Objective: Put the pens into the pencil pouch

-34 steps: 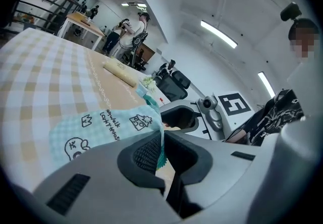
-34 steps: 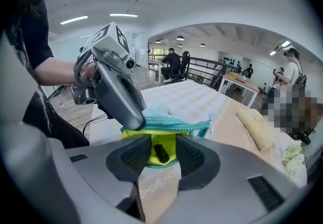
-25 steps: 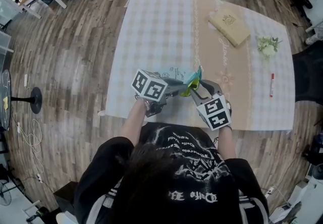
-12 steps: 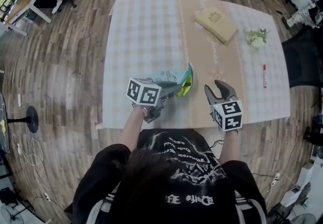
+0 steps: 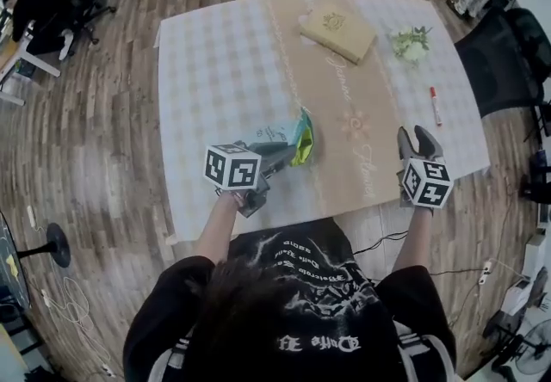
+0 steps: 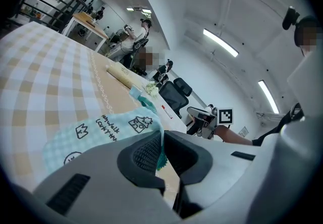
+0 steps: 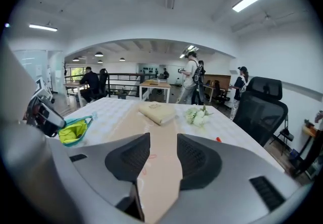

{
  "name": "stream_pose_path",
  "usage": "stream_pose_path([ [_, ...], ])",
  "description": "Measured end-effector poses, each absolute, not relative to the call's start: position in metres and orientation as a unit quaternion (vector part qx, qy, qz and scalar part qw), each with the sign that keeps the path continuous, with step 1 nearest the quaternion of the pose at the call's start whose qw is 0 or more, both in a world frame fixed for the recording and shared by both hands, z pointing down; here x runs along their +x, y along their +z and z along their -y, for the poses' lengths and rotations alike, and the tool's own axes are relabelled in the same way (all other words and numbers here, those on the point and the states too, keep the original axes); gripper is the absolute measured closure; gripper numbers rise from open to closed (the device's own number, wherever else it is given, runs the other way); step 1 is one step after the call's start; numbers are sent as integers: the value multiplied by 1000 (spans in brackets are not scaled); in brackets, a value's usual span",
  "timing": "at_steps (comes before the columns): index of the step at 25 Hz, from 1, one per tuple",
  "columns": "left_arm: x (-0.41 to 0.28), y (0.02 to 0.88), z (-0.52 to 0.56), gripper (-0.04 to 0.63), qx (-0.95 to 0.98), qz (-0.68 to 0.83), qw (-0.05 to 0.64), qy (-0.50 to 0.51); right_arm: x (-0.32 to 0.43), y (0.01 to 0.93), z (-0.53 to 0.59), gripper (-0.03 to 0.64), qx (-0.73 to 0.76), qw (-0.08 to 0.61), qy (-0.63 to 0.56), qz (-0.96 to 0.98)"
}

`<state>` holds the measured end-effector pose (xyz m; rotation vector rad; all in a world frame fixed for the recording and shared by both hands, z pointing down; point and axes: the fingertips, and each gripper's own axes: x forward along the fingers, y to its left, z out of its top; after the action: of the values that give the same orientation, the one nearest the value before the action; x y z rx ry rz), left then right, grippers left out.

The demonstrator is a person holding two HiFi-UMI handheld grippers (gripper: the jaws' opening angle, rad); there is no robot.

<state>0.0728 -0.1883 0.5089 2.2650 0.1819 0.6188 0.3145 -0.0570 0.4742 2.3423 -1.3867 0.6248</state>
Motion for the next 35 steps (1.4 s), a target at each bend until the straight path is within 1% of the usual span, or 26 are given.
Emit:
stream_pose_path([
  [4, 70, 511, 175, 560, 891, -59, 382, 240, 355, 469, 17, 440, 847, 167, 211, 458],
  [11, 84, 516, 169, 560, 889, -10, 394, 233, 443, 477, -14, 446, 853, 191, 215, 436],
  [19, 102, 523, 167, 560, 890, 62, 401, 209, 524, 519, -30, 448, 839, 204, 248, 440],
  [28, 118, 530, 163, 560, 883, 126, 399, 214, 582, 587, -38, 468, 808, 210, 315, 451],
  [35, 127, 535, 159, 560, 879, 153, 394, 222, 605, 625, -43, 468, 794, 210, 358, 444],
])
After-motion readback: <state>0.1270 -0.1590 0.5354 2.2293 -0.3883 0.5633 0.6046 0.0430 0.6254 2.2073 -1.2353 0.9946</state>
